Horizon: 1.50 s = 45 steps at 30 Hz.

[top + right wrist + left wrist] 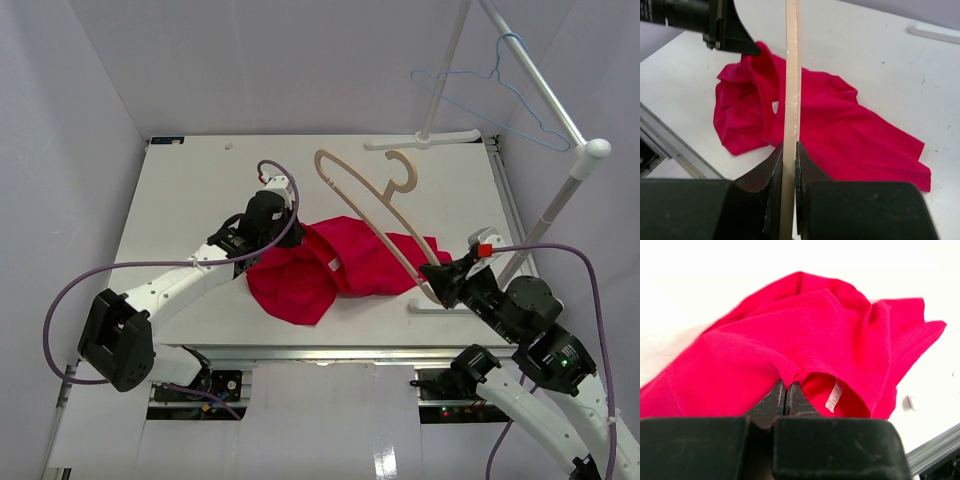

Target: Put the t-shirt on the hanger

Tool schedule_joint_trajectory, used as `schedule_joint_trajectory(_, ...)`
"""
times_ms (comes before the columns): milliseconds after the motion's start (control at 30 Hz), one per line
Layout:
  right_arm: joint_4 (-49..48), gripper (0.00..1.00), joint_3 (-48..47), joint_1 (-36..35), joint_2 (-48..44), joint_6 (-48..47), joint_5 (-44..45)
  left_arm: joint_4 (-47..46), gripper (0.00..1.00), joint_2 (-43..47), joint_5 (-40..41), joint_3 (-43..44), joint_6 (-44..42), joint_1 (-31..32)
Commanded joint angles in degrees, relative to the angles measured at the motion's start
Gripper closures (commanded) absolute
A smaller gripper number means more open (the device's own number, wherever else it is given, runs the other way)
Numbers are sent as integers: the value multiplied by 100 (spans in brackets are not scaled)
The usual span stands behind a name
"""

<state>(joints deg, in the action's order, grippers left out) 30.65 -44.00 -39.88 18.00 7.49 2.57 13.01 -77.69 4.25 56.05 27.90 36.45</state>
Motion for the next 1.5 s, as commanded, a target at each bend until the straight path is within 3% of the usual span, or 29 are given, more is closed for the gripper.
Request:
schedule_joint_trajectory(0,553,92,-324,-15,-50,244,-612,264,100,-27,-255,436,-30,-153)
schedule_joint_trajectory(567,1833,92,-424,63,-897,624,-754,420,100,-133,-320,691,-82,-235)
schedule_joint_trajectory(1467,1937,92,-118,428,-1123,464,-1276,668,100,-308,-434,1128,-101,-243)
